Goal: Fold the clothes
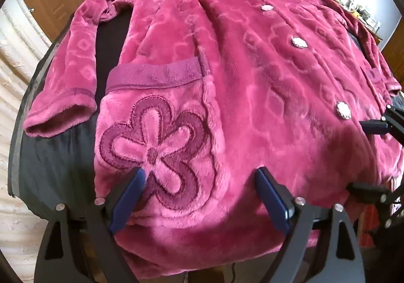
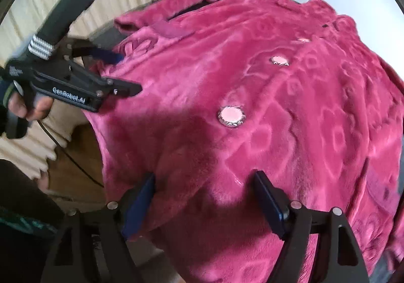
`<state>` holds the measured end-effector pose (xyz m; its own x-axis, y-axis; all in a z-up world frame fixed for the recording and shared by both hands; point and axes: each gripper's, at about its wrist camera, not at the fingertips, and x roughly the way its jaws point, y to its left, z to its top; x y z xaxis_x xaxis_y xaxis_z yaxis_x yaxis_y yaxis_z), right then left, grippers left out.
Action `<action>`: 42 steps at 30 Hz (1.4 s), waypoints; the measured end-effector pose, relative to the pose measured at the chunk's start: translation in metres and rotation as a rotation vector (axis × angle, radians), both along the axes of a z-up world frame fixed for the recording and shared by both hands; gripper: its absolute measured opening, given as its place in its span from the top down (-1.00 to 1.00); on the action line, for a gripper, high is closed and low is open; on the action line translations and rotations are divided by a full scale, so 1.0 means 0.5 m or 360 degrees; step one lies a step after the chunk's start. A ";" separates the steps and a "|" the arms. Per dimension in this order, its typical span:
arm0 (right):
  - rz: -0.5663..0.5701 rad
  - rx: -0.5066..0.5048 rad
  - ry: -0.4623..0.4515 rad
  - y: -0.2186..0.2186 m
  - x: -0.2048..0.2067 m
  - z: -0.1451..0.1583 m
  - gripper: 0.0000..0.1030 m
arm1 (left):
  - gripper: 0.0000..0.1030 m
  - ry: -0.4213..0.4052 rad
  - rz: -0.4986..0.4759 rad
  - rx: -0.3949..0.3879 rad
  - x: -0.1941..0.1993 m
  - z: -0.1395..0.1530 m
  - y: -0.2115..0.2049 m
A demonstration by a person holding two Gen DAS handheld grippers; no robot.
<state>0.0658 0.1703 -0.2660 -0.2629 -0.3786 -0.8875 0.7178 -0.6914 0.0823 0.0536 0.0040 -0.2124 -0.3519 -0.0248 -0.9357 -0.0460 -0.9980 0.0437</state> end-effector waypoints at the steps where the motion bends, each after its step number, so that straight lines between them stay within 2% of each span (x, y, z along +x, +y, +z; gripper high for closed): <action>1: -0.0007 -0.0005 0.0000 0.002 0.000 0.001 -0.58 | -0.76 -0.0023 -0.0005 -0.0006 -0.001 -0.001 0.000; 2: -0.0003 0.0001 0.0002 -0.001 0.000 0.001 -0.64 | -0.76 -0.0051 -0.0003 -0.0007 -0.008 -0.003 0.000; 5: 0.0105 0.0084 0.0016 -0.027 0.014 -0.009 -1.00 | -0.76 -0.0082 0.0010 0.0038 -0.036 0.012 0.005; 7: 0.0161 0.0178 0.0054 -0.045 0.025 -0.017 -1.00 | -0.76 -0.0043 0.0004 0.0103 -0.065 0.038 0.014; 9: 0.0120 0.0128 -0.0029 -0.036 0.009 -0.010 -1.00 | -0.76 0.0013 -0.0022 0.0139 -0.100 0.067 0.030; 11: -0.0027 0.0049 -0.0113 -0.007 -0.028 0.015 -1.00 | -0.76 0.0053 -0.0066 0.0157 -0.143 0.089 0.050; 15: -0.0355 -0.0072 -0.0009 0.079 -0.114 0.095 -1.00 | -0.76 0.0079 -0.0131 0.0202 -0.235 0.114 0.088; 18: -0.0606 -0.0041 0.0039 0.147 -0.204 0.124 -1.00 | -0.76 0.0079 -0.0108 0.0233 -0.319 0.138 0.085; 21: -0.0741 0.0019 0.0037 0.190 -0.276 0.137 -1.00 | -0.76 0.0072 0.0000 0.0255 -0.402 0.174 0.051; 24: -0.0821 0.0045 0.0054 0.224 -0.326 0.154 -1.00 | -0.76 0.0036 0.0056 0.0280 -0.488 0.179 0.026; 27: -0.0833 0.0057 0.0037 0.229 -0.355 0.146 -1.00 | -0.76 -0.0009 0.0034 0.0290 -0.532 0.150 0.038; 30: -0.0801 0.0069 -0.0043 0.216 -0.372 0.100 -1.00 | -0.76 -0.0076 -0.0009 0.0285 -0.562 0.087 0.063; 33: -0.0700 0.0161 -0.0108 0.185 -0.359 0.049 -1.00 | -0.76 -0.0105 -0.0046 0.0187 -0.559 0.043 0.092; 36: -0.0625 0.0306 -0.0153 0.165 -0.336 -0.004 -1.00 | -0.79 -0.0082 -0.0056 0.0100 -0.551 0.012 0.103; 39: -0.0658 0.0265 -0.0094 0.169 -0.321 -0.008 -1.00 | -0.97 -0.0032 -0.0031 0.0058 -0.542 -0.006 0.106; 42: -0.0676 0.0239 -0.0045 0.169 -0.313 -0.009 -1.00 | -1.00 0.0053 0.0022 0.0071 -0.531 -0.008 0.103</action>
